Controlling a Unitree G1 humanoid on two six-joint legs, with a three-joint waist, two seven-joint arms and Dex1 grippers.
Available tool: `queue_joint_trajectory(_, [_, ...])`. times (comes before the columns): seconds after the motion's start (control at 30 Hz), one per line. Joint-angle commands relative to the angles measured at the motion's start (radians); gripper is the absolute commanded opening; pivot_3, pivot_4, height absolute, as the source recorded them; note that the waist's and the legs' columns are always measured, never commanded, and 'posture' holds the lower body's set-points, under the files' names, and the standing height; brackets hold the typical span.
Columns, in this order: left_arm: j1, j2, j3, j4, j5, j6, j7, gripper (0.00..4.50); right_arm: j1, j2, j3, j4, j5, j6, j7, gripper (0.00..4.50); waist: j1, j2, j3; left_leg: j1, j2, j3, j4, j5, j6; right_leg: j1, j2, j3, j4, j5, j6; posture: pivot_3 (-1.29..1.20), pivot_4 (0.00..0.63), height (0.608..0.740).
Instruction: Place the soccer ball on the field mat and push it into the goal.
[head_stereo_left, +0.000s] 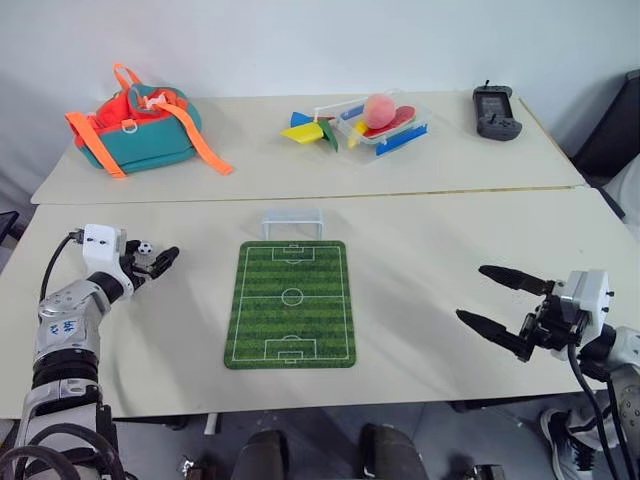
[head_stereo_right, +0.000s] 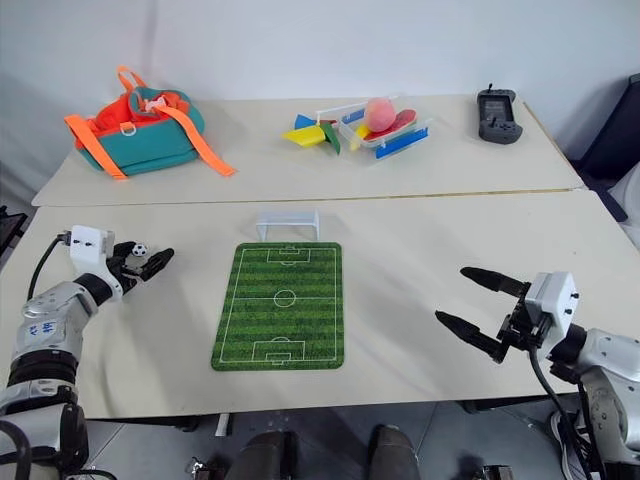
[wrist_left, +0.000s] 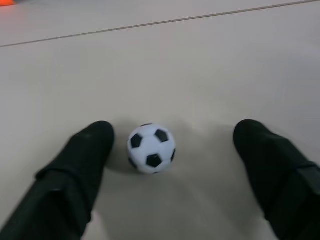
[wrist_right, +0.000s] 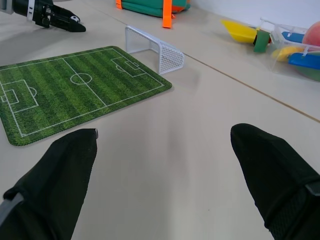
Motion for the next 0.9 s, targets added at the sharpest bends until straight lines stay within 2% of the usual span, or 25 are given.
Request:
queue_joint_trajectory(0.03, [-0.002, 0.025, -0.001, 0.020, 0.015, 0.020, 0.012, 2.90, -0.012, -0.025, -0.033, -0.014, 0.004, 0.003, 0.004, 4.50, -0.001, 0.000, 0.000, 0.000, 0.000, 0.000, 0.000, 0.000, 0.000, 0.000, 0.000, 0.000, 0.000, 0.000, 0.000, 0.00, 0.150, 0.740])
queue_joint_trajectory(0.23, [0.033, 0.050, 0.003, -0.021, 0.005, 0.044, -0.013, 0.99, -0.031, -0.045, -0.041, 0.002, 0.007, 0.011, 0.026, 4.50, -0.006, 0.000, 0.000, 0.001, 0.000, 0.002, 0.000, 0.000, 0.000, 0.000, 0.000, 0.001, 0.001, 0.000, 0.000, 0.00, 0.150, 0.740])
queue_joint_trajectory(0.27, [0.043, 0.052, 0.005, -0.039, 0.001, 0.046, -0.021, 0.86, -0.033, -0.048, -0.044, 0.005, 0.009, 0.013, 0.029, 4.50, -0.008, 0.000, 0.000, 0.002, 0.001, 0.002, 0.000, 0.000, 0.000, 0.000, 0.000, 0.001, 0.001, 0.000, 0.000, 0.00, 0.150, 0.740])
queue_joint_trajectory(0.47, [0.200, 0.032, 0.017, -0.420, -0.139, 0.125, -0.174, 0.86, -0.036, -0.059, -0.069, 0.009, 0.072, 0.026, 0.112, 4.50, -0.002, -0.001, 0.001, 0.001, 0.001, 0.004, 0.000, -0.001, 0.000, -0.001, 0.000, 0.002, 0.001, 0.000, 0.000, 0.00, 0.150, 0.740])
queue_joint_trajectory(0.53, [0.255, 0.024, 0.002, -0.553, -0.193, 0.089, -0.287, 0.86, -0.037, -0.068, -0.075, 0.020, 0.088, 0.032, 0.157, 4.50, 0.005, -0.002, 0.001, 0.001, 0.001, 0.004, 0.001, -0.001, 0.000, -0.001, 0.000, 0.002, 0.001, 0.000, 0.000, 0.00, 0.150, 0.740])
queue_joint_trajectory(0.7, [0.326, 0.044, -0.050, -0.737, -0.259, 0.115, -0.458, 0.86, -0.006, -0.075, -0.088, 0.025, 0.122, 0.040, 0.252, 4.50, 0.015, -0.002, 0.001, -0.001, 0.003, 0.004, 0.009, -0.005, 0.000, -0.001, 0.002, 0.002, 0.000, 0.000, 0.000, 0.00, 0.150, 0.740])
queue_joint_trajectory(0.9, [0.363, 0.034, -0.140, -0.931, -0.304, 0.194, -0.524, 0.86, 0.086, -0.056, -0.093, -0.046, 0.137, 0.040, 0.265, 4.50, 0.023, -0.002, 0.001, -0.001, 0.005, 0.004, 0.011, -0.005, -0.001, -0.001, 0.003, 0.003, 0.000, 0.000, -0.001, 0.00, 0.150, 0.740])
